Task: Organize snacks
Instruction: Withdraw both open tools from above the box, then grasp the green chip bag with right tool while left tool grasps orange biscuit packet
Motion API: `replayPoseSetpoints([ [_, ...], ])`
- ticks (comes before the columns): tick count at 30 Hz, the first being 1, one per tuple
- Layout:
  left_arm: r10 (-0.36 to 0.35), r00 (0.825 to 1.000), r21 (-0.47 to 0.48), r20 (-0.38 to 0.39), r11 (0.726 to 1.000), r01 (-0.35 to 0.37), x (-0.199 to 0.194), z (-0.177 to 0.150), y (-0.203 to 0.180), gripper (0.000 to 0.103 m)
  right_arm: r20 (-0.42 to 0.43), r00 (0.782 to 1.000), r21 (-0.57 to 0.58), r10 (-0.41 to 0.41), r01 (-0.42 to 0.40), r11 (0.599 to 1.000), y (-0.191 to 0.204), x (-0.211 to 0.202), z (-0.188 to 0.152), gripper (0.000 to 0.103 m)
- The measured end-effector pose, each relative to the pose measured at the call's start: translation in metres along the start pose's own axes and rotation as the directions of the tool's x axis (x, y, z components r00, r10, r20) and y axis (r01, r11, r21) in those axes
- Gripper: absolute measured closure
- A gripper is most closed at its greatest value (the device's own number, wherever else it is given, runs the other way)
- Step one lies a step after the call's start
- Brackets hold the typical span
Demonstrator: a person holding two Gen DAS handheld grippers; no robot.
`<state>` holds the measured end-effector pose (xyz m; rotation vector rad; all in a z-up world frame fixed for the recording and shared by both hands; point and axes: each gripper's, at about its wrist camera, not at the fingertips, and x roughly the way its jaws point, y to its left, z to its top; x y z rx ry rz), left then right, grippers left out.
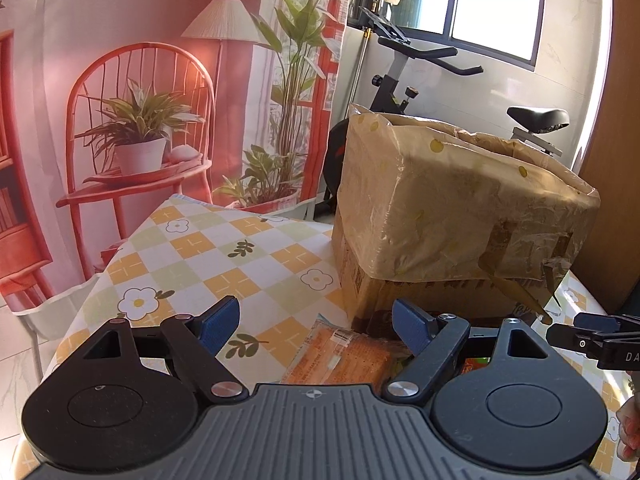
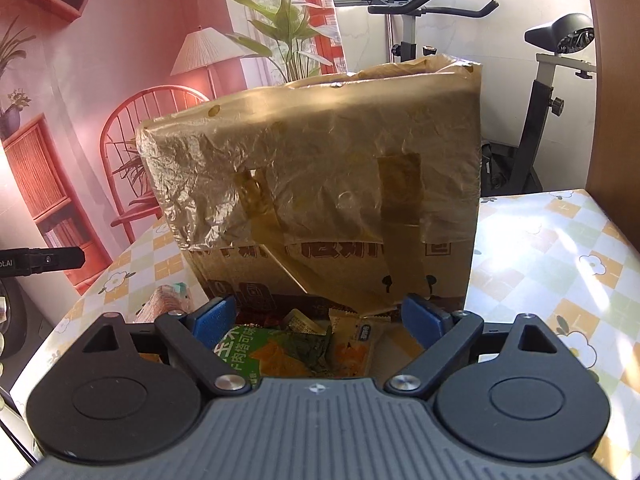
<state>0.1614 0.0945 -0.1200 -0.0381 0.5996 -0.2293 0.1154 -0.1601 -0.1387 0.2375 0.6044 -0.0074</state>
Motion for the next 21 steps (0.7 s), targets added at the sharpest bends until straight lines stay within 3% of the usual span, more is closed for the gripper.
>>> replayPoseSetpoints([
  [8, -0.045, 0.998, 0.03, -0.042, 0.998, 0.047, 0.013, -0.015, 0.008, 0.018, -0.119, 0.993, -0.005, 0.008, -0.009, 1.0, 0.021, 0.04, -0.023, 0.001],
  [16, -0.12, 0.988, 0.075, -0.093, 0.989, 0.127, 0.037, -0.029, 0.014, 0.017, -0.167, 0.986, 0.028, 0.011, -0.007, 1.0, 0.017, 0.058, -0.039, 0.0],
  [19, -0.146, 0.983, 0.1, -0.109, 0.983, 0.157, 0.047, -0.033, 0.012, 0.017, -0.15, 0.989, 0.037, 0.016, -0.01, 0.999, 0.012, 0.054, -0.044, 0.003],
  [21, -0.168, 0.978, 0.109, -0.124, 0.977, 0.181, 0.054, -0.035, 0.01, 0.017, -0.138, 0.99, 0.02, 0.029, -0.026, 0.999, 0.011, 0.05, -0.045, 0.011],
])
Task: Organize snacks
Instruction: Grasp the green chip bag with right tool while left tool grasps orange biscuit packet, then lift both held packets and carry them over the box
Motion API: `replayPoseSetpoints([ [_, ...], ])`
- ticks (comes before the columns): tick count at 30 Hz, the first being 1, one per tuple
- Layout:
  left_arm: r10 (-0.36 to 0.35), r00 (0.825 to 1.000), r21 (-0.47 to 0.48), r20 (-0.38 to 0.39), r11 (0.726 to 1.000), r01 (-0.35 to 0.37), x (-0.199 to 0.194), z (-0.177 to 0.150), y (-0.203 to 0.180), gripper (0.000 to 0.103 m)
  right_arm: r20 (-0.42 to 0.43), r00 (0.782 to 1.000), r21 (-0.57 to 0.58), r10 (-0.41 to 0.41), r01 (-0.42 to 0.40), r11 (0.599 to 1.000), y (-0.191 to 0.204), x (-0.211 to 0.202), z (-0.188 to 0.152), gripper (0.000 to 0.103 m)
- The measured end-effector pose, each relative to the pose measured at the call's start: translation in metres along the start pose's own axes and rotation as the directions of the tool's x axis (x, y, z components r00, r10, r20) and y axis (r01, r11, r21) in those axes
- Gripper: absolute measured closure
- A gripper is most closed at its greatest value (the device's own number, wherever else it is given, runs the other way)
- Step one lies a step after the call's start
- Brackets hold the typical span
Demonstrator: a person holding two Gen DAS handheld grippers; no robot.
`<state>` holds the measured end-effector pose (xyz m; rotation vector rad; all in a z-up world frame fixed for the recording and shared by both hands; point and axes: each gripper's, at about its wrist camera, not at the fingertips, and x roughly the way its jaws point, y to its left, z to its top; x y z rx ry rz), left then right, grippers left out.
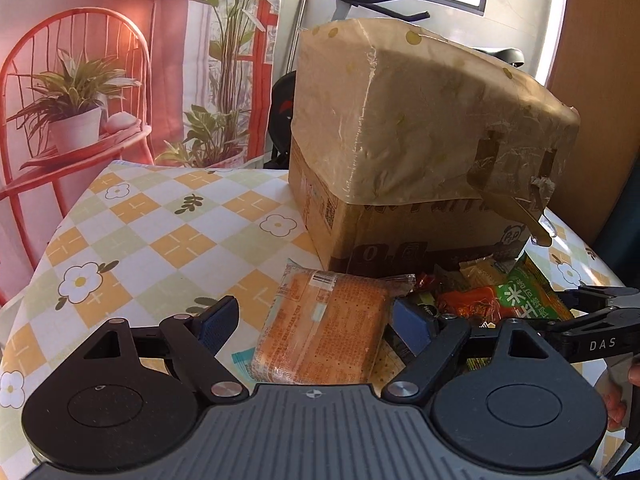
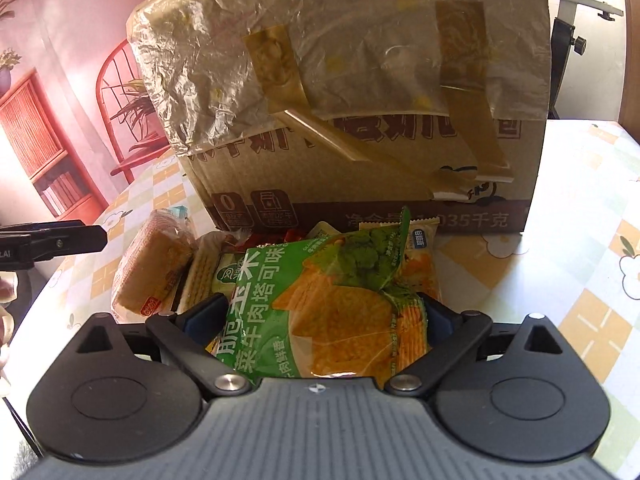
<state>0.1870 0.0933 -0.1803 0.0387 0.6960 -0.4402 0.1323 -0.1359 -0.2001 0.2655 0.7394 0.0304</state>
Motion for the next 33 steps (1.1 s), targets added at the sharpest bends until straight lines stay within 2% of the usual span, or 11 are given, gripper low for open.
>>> replayPoseSetpoints([
  [5, -0.032, 0.999, 0.028, -0.02, 0.999, 0.032, 0.021, 0.001, 0.001, 0.016, 0.007, 1.0, 0.002, 0.003, -0.003, 1.0, -0.005, -0.006, 0.001, 0.017],
  [10, -0.08, 0.995, 0.015, -0.054, 0.997, 0.081, 0.04, 0.002, 0.012, 0.014, 0.019, 1.0, 0.026, -0.003, 0.002, 1.0, -0.012, -0.012, 0.003, 0.02],
  [13, -0.064, 0.994, 0.073, -0.093, 0.995, 0.07, 0.051, -0.004, 0.008, 0.013, 0.024, 1.0, 0.039, 0.001, -0.002, 0.999, -0.015, -0.013, 0.002, 0.021],
  [16, -0.068, 0.99, 0.058, -0.12, 0.995, 0.075, 0.061, -0.009, 0.009, 0.013, 0.026, 1.0, 0.043, 0.006, -0.007, 0.999, -0.017, -0.015, 0.0, 0.022],
  [18, -0.054, 0.993, 0.039, -0.109, 0.998, 0.059, 0.063, -0.01, 0.01, 0.014, 0.028, 1.0, 0.046, 0.009, -0.01, 0.999, -0.018, -0.015, -0.001, 0.022],
  [20, -0.011, 0.996, 0.013, -0.087, 1.0, 0.012, 0.06, -0.009, 0.009, 0.023, 0.029, 1.0, 0.044, 0.011, -0.012, 0.999, -0.018, -0.014, -0.001, 0.022],
  [22, 0.023, 0.997, 0.008, -0.079, 1.0, -0.022, 0.056, -0.007, 0.006, 0.025, 0.032, 0.999, 0.044, 0.006, -0.007, 0.999, -0.017, -0.014, 0.0, 0.023],
  [24, 0.002, 0.998, 0.024, -0.066, 1.0, -0.001, 0.048, -0.009, 0.001, 0.026, 0.04, 0.999, 0.036, 0.007, -0.008, 0.999, -0.015, -0.017, 0.0, 0.025],
  [28, 0.033, 0.998, 0.028, -0.046, 0.999, -0.032, 0.033, -0.009, -0.005, 0.026, 0.053, 0.998, 0.024, 0.029, -0.031, 0.999, -0.015, -0.024, -0.003, 0.027],
  [33, 0.039, 0.999, 0.005, 0.004, 0.999, -0.039, 0.007, -0.003, -0.018, 0.026, 0.074, 0.996, 0.032, 0.052, -0.054, 0.998, -0.017, -0.034, -0.005, 0.028],
])
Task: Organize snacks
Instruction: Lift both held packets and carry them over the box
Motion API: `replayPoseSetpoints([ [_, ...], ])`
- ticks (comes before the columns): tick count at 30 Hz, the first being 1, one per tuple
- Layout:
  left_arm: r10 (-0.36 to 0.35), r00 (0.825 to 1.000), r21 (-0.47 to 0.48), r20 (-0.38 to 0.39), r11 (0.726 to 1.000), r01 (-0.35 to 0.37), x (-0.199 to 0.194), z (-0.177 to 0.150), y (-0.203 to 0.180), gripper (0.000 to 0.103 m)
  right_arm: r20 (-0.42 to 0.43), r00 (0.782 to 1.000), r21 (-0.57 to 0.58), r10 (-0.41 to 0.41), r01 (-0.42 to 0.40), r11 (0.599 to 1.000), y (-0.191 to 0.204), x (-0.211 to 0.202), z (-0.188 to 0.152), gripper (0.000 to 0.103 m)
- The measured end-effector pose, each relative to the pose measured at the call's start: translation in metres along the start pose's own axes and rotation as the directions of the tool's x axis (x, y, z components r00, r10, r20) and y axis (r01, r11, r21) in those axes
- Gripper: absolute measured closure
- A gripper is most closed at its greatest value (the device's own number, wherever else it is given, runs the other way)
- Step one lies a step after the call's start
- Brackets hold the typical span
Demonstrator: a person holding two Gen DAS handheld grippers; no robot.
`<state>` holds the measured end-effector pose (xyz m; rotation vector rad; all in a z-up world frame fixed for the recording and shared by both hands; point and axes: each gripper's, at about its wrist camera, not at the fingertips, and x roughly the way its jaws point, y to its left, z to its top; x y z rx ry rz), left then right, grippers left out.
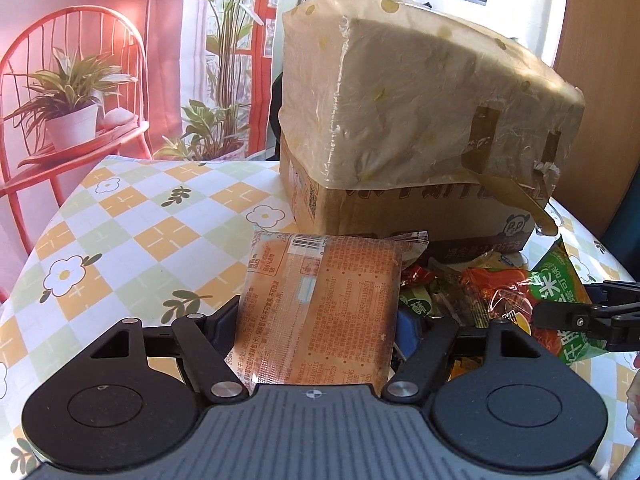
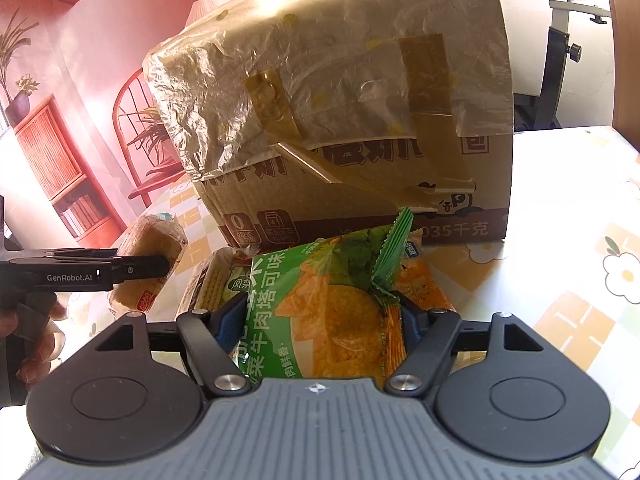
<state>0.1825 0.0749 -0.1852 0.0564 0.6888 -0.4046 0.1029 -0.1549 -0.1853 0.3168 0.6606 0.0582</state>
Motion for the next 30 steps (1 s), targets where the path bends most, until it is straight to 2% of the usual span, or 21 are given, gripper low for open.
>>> replayPoseSetpoints([
  [9, 0.037, 0.997, -0.026, 0.065, 0.999, -0.035, -0.038, 0.004, -0.023, 0.026, 0.04, 0.998, 0.015, 0.051, -0.052, 0.999, 0.004, -0.016, -0.006, 0.028],
  [13, 0.043, 0.994, -0.043, 0.102, 0.998, -0.039, -0.054, 0.013, -0.032, 0.026, 0.083, 0.995, 0.026, 0.057, -0.059, 0.998, 0.001, -0.031, -0.001, 0.028],
  [18, 0.055, 0.984, -0.073, 0.168, 0.996, -0.043, -0.071, 0.031, -0.043, 0.026, 0.169, 0.984, 0.03, 0.063, -0.069, 0.997, -0.003, -0.056, 0.017, 0.028],
  [25, 0.05, 0.966, -0.041, 0.254, 0.998, -0.04, -0.09, 0.061, -0.064, 0.026, 0.287, 0.956, 0.023, 0.056, -0.065, 0.998, -0.01, -0.086, 0.053, 0.028],
  [30, 0.052, 0.951, -0.053, 0.306, 0.998, -0.037, -0.095, 0.089, -0.073, 0.026, 0.315, 0.948, 0.006, 0.041, -0.045, 0.999, -0.012, -0.095, 0.086, 0.028],
])
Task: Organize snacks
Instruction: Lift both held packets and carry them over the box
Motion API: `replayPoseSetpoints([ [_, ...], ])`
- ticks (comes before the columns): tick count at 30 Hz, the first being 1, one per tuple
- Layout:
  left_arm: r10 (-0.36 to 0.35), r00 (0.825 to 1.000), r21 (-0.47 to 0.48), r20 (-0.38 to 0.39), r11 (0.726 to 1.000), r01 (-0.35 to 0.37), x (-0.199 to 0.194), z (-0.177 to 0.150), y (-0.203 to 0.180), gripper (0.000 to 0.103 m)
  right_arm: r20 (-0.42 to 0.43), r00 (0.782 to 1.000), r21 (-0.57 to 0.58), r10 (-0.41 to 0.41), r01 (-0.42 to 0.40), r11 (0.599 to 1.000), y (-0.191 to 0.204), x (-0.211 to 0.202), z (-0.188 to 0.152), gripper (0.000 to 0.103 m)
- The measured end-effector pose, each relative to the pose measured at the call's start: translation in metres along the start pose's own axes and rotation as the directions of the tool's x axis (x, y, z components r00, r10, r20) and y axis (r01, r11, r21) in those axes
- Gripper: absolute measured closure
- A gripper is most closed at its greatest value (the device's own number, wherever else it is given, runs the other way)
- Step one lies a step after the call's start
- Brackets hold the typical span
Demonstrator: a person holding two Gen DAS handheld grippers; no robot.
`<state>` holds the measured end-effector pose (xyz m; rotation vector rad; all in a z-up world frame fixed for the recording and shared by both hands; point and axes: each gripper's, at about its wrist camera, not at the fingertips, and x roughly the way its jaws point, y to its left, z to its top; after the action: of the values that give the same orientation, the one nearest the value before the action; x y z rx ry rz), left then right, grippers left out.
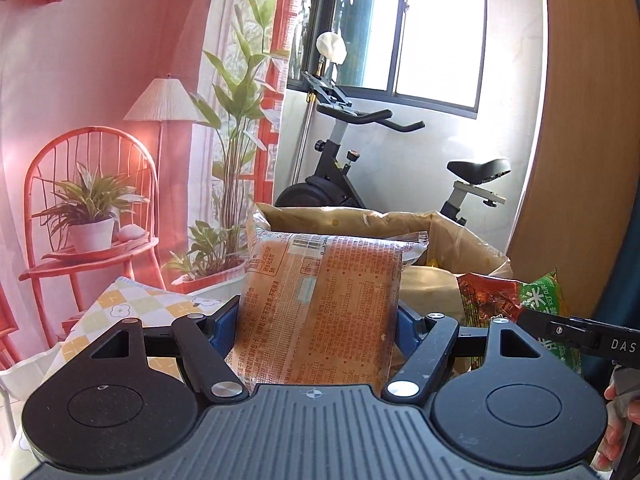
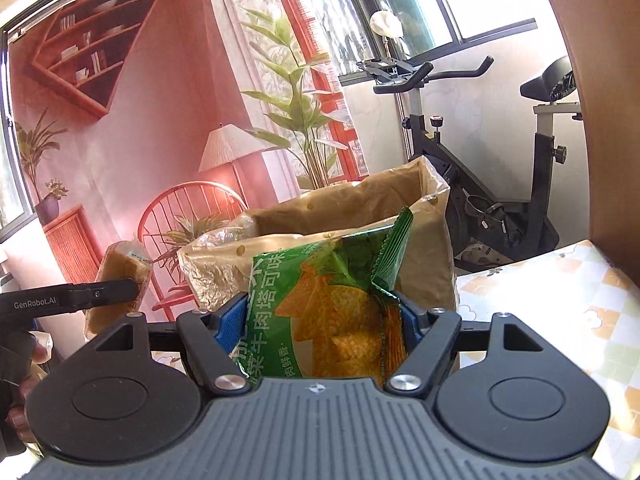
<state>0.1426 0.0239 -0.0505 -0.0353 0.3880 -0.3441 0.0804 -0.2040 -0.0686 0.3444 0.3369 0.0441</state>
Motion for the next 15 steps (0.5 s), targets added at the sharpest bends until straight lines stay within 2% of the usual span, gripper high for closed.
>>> replayPoseSetpoints([
  [6, 0.021, 0.999, 0.005, 0.042, 1.0, -0.021, 0.016, 0.036, -0.012, 0.026, 0.047, 0.999, -0.04, -0.006, 0.008, 0.999, -0.002, 0.005, 0.049, 0.028],
  [15, -0.004, 0.998, 0.03, 0.067, 1.0, 0.002, 0.049, 0.078, -0.027, 0.026, 0.07, 0.997, -0.075, -0.022, 0.027, 0.997, -0.012, 0.031, 0.102, 0.028],
])
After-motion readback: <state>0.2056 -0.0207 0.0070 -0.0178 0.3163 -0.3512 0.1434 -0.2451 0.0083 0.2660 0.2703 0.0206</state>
